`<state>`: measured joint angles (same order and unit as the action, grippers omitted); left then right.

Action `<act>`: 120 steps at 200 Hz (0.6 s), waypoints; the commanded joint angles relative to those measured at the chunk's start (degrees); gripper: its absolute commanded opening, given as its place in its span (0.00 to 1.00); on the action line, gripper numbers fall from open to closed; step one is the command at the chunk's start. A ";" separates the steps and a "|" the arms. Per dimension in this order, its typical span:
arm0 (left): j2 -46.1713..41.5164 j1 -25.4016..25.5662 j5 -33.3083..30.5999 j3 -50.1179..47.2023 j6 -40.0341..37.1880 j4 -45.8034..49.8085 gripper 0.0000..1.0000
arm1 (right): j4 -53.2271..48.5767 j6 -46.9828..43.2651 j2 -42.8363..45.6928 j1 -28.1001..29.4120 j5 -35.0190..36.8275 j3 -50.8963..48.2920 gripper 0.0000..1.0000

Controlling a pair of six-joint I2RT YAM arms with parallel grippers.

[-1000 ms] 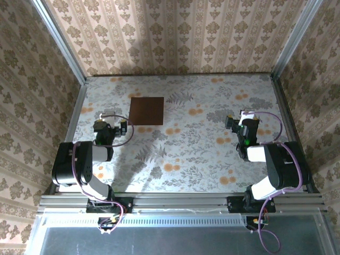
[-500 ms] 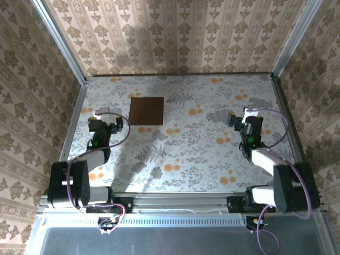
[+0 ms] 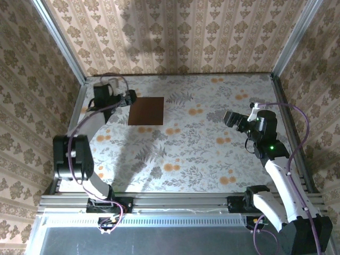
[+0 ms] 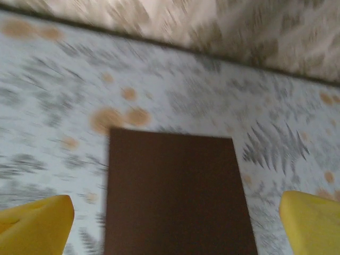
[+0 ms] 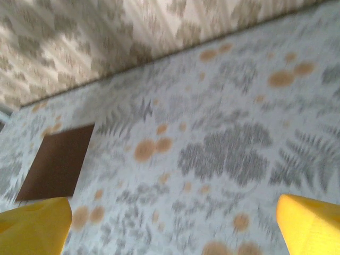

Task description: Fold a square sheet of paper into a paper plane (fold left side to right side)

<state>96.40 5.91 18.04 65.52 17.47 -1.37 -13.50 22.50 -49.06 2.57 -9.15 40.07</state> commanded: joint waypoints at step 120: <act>28.25 9.96 8.23 25.00 1.07 28.37 1.00 | -14.45 1.34 -1.16 0.77 -1.51 3.30 1.00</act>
<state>123.81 14.90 24.97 90.54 18.26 21.82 -25.19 24.62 -49.76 2.96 -12.03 40.56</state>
